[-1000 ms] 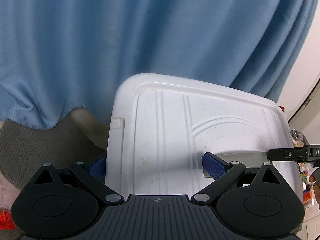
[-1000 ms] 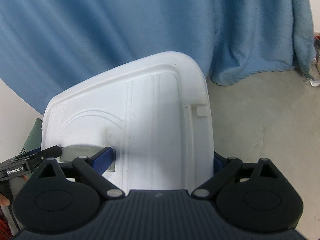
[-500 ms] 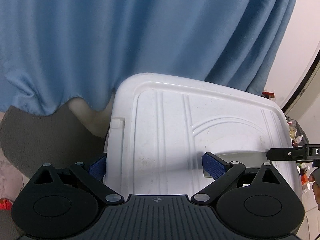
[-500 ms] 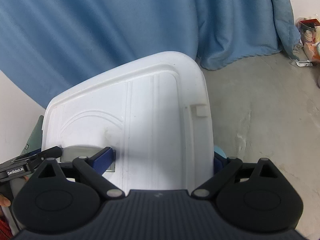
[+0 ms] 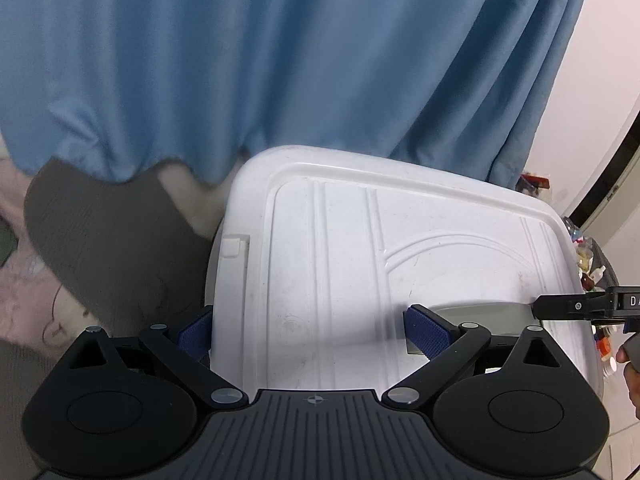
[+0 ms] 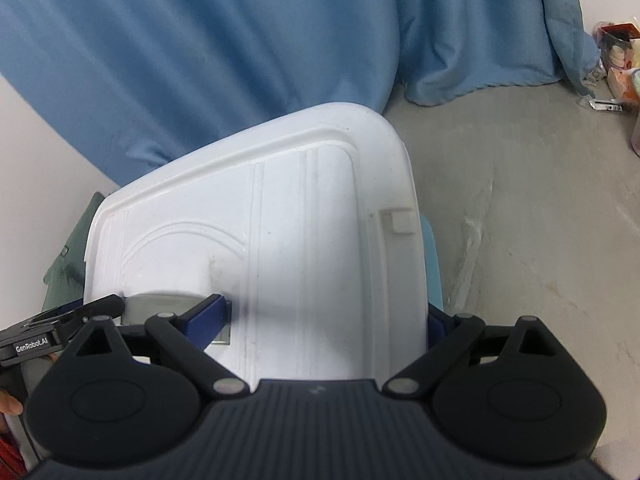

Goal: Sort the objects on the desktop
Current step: 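Carry the white lid over the blue tub with both grippers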

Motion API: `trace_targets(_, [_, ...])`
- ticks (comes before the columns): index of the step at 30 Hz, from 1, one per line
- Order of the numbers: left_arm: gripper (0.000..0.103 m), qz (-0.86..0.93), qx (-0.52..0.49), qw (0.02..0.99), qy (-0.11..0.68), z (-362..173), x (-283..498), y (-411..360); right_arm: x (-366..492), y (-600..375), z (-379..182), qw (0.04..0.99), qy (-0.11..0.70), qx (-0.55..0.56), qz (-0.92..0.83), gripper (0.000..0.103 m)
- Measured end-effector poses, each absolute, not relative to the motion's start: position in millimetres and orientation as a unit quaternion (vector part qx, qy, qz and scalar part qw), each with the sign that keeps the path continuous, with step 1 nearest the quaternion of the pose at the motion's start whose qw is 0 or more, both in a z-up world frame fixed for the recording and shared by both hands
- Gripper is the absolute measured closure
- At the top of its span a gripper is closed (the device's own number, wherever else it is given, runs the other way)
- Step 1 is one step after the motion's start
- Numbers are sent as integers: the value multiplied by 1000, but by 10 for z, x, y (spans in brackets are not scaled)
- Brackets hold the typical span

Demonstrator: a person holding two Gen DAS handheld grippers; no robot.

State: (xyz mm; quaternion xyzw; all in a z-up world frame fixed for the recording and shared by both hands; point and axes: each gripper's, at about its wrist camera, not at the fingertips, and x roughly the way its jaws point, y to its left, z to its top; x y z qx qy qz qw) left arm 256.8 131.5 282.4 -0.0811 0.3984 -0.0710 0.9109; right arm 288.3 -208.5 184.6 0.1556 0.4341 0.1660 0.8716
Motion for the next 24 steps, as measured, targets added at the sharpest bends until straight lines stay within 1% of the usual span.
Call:
trace_targets(18, [4,-40,-98,906,410,2451,837,1151,1701,-2142,1411,859,455,146,186,7])
trace_targets(24, [4,-37,-96,909,404,2383,384,1227,1155,-2052,1428,861,450,143,189,7])
